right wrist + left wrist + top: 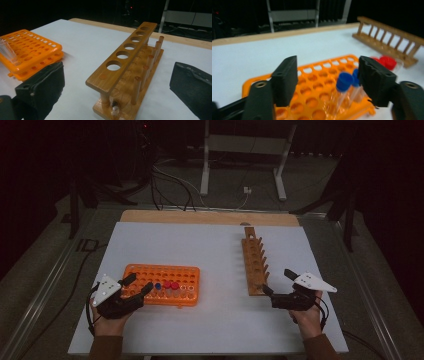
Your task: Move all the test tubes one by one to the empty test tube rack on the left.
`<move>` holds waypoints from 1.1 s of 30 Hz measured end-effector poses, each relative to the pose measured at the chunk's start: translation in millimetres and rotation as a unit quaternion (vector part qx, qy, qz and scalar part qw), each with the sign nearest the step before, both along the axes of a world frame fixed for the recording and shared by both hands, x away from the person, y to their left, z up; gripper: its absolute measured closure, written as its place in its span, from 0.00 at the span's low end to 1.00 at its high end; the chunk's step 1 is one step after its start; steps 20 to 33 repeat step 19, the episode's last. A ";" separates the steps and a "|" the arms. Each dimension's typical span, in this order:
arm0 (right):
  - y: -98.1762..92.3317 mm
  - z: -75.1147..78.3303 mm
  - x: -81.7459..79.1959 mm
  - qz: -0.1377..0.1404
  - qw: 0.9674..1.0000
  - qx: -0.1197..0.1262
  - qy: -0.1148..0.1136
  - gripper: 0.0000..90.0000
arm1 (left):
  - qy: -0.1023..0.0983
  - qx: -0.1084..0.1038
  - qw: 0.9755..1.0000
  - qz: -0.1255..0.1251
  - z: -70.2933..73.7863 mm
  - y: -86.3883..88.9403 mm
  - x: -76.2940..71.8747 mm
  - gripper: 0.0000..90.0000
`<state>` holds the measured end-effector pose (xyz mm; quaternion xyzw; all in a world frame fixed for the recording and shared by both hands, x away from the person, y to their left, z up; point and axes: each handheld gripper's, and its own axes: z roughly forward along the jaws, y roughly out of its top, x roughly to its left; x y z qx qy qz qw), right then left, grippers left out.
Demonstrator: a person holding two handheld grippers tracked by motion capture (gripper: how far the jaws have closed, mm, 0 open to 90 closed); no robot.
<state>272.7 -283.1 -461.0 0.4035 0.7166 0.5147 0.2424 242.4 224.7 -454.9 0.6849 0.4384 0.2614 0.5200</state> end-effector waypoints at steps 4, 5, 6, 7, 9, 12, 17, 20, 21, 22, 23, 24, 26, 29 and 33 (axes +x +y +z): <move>-0.5 -4.0 -2.4 -0.004 1.000 -0.002 -0.003 0.00 | -0.014 -0.010 1.000 0.023 -0.2 0.0 0.3 0.26; -0.6 -4.8 -3.4 -0.002 1.000 0.001 -0.003 0.00 | -0.014 -0.014 0.999 0.027 -0.5 -0.2 0.9 0.23; -0.6 -5.4 -4.0 -0.003 1.000 0.002 -0.003 0.00 | -0.015 -0.016 0.999 0.032 -0.4 0.4 1.6 0.20; -0.8 -6.2 -5.1 -0.004 1.000 0.001 -0.005 0.00 | -0.016 -0.019 0.999 0.036 -0.2 0.8 2.0 0.19; -1.7 -7.6 -6.5 -0.005 1.000 0.007 -0.006 0.00 | -0.017 -0.024 0.999 0.044 -0.1 2.2 2.8 0.16; -2.4 -10.3 -8.1 -0.013 1.000 0.008 -0.005 0.00 | -0.017 -0.029 0.998 0.052 0.5 4.8 2.8 0.06; -2.3 -13.4 -8.7 -0.016 1.000 0.007 -0.004 0.00 | -0.015 -0.023 0.998 0.057 -1.1 3.8 2.2 0.01; -3.7 -13.4 -8.5 -0.021 1.000 0.007 -0.005 0.00 | -0.013 -0.021 0.998 0.058 -2.4 3.1 2.2 0.01; -3.7 -13.4 -8.5 -0.021 1.000 0.007 -0.005 0.00 | -0.013 -0.021 0.998 0.058 -2.4 3.1 2.2 0.01; -3.7 -13.4 -8.5 -0.021 1.000 0.007 -0.005 0.00 | -0.013 -0.021 0.998 0.058 -2.4 3.1 2.2 0.01; -3.7 -13.4 -8.5 -0.021 1.000 0.007 -0.005 0.00 | -0.013 -0.021 0.998 0.058 -2.4 3.1 2.2 0.01; -3.7 -13.4 -8.5 -0.021 1.000 0.007 -0.005 0.00 | -0.013 -0.021 0.998 0.058 -2.4 3.1 2.2 0.01; -3.7 -13.4 -8.5 -0.021 1.000 0.007 -0.005 0.00 | -0.013 -0.021 0.998 0.058 -2.4 3.1 2.2 0.01; -3.7 -13.4 -8.5 -0.021 1.000 0.007 -0.005 0.00 | -0.013 -0.021 0.998 0.058 -2.4 3.1 2.2 0.01; -3.7 -13.4 -8.5 -0.021 1.000 0.007 -0.005 0.00 | -0.013 -0.021 0.998 0.058 -2.4 3.1 2.2 0.01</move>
